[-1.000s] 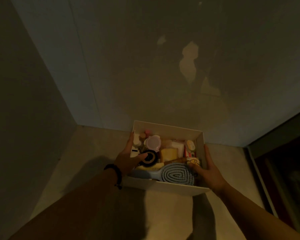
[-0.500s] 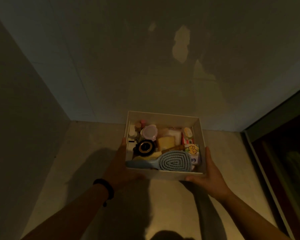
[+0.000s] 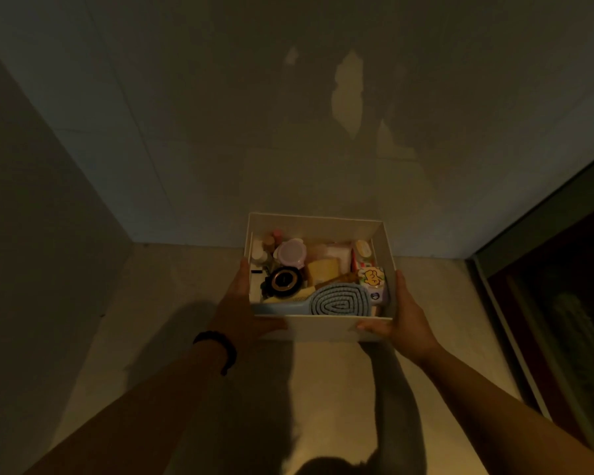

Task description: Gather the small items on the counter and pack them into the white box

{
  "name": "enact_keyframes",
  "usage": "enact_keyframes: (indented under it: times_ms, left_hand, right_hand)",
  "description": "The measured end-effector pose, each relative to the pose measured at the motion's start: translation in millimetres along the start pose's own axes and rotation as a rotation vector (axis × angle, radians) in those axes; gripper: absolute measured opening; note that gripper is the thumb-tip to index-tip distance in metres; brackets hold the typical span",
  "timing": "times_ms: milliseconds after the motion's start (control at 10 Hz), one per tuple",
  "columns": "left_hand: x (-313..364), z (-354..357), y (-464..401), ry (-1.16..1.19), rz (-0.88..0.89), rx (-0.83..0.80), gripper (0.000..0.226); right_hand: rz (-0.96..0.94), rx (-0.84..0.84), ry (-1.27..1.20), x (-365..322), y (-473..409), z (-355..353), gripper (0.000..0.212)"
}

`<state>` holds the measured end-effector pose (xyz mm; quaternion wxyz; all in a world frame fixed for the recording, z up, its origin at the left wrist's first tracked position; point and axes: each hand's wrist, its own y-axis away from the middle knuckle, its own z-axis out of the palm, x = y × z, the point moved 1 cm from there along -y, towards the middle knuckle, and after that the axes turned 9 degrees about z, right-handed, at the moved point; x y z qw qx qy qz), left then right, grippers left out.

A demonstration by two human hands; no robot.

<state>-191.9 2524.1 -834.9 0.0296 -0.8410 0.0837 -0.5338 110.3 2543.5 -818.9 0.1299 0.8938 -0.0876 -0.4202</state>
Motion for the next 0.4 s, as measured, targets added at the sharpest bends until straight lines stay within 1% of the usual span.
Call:
enact_keyframes:
  times_ms: [100, 200, 300, 400]
  left_hand:
    - [8.3, -6.3, 2.0, -0.148, -0.107, -0.062, 0.122]
    - [20.9, -18.2, 10.8, -0.474, -0.301, -0.187, 0.120]
    - [59.8, -35.0, 27.4, -0.606, -0.348, -0.261, 0.113]
    - [107.2, -54.1, 46.9, -0.682, -0.336, -0.280, 0.109]
  right_hand:
    - [0.080, -0.021, 0.073, -7.9, 7.2, -2.6, 0.126]
    - [0.024, 0.009, 0.207, -20.3, 26.3, -10.0, 0.095]
    - [-0.053, -0.001, 0.306, -49.9, 63.6, -22.2, 0.076]
    - [-0.080, 0.004, 0.433, -78.7, 97.7, -34.0, 0.085]
